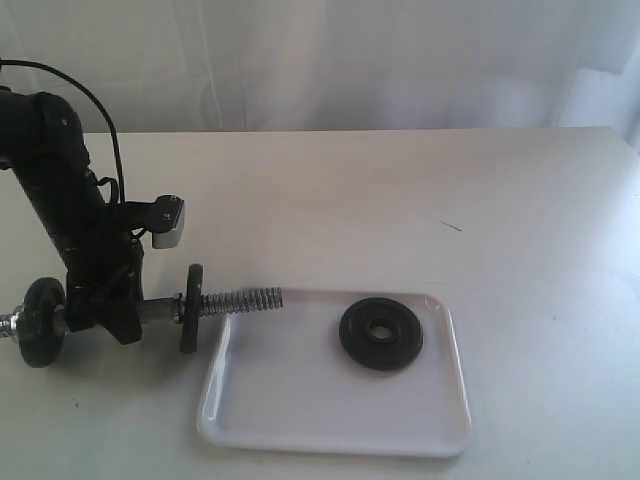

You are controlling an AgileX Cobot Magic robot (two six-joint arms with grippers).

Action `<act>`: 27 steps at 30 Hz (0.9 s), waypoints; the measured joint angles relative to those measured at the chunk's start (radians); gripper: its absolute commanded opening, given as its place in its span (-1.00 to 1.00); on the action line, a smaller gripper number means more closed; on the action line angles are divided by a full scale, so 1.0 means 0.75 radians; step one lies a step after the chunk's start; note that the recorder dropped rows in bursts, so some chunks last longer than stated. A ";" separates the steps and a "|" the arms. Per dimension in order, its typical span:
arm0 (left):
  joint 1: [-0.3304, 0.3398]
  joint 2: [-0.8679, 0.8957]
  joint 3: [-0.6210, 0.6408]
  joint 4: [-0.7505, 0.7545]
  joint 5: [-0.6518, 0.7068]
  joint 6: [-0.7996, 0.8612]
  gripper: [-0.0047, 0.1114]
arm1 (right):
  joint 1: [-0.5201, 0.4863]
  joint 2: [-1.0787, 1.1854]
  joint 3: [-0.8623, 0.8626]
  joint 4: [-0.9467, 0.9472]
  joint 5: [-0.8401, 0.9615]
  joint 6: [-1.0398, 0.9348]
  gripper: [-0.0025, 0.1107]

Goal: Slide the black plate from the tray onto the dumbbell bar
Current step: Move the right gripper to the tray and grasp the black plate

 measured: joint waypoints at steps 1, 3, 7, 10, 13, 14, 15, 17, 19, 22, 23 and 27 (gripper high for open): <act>0.000 0.000 0.000 -0.002 0.000 0.000 -0.92 | 0.018 0.058 -0.014 0.003 0.026 -0.016 -0.96; 0.000 0.000 0.000 -0.002 0.000 0.000 -0.92 | 0.071 0.204 -0.029 0.006 0.062 -0.038 -0.96; 0.000 0.000 0.000 -0.002 0.000 0.000 -0.92 | 0.196 0.489 -0.038 -0.006 0.092 -0.054 -0.96; 0.000 0.000 0.000 -0.002 0.000 0.000 -0.92 | 0.307 0.698 -0.053 -0.041 0.102 -0.054 -0.96; 0.000 0.000 0.000 -0.002 0.000 0.000 -0.92 | 0.396 0.887 -0.087 -0.081 0.104 -0.043 -0.96; 0.000 0.000 0.000 -0.002 0.000 0.000 -0.92 | 0.421 0.937 -0.102 -0.095 0.104 -0.033 -0.96; 0.000 0.000 0.000 -0.002 0.000 0.000 -0.92 | 0.443 0.980 -0.118 -0.102 0.104 -0.022 -0.96; 0.000 0.000 0.000 -0.002 0.000 0.000 -0.92 | 0.468 1.042 -0.147 -0.109 0.101 -0.006 -0.91; 0.000 0.000 0.000 -0.002 0.000 0.000 -0.92 | 0.485 1.089 -0.174 -0.111 0.101 0.008 -0.72; 0.000 0.000 0.000 -0.002 0.000 0.000 -0.92 | 0.491 1.144 -0.214 -0.114 0.115 0.038 -0.11; 0.000 0.000 0.000 -0.002 0.000 0.000 -0.92 | 0.491 1.161 -0.229 -0.111 0.129 0.041 0.21; 0.000 0.000 0.000 -0.005 0.000 0.000 -0.92 | 0.500 1.196 -0.268 -0.062 0.213 0.018 0.89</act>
